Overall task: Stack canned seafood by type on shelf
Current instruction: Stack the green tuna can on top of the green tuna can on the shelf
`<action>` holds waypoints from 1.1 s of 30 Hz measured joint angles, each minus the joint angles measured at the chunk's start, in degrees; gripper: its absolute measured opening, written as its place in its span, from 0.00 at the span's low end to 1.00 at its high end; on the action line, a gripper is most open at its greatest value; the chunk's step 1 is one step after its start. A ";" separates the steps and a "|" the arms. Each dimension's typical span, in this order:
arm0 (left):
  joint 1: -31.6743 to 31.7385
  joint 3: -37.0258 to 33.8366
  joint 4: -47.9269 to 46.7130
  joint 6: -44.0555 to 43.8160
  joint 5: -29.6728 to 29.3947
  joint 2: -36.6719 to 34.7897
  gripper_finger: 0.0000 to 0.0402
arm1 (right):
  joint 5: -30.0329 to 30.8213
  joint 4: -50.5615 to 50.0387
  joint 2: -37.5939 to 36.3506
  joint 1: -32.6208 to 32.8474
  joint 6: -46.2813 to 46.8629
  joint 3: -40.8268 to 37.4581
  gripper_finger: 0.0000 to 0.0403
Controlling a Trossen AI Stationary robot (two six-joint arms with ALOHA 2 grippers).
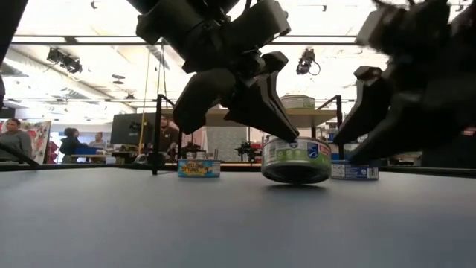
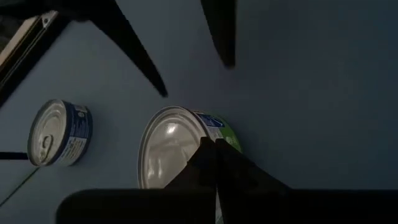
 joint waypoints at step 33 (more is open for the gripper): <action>0.53 0.33 0.79 -5.66 4.43 -0.28 0.00 | 18.14 -8.66 17.68 -1.25 -4.48 15.03 0.16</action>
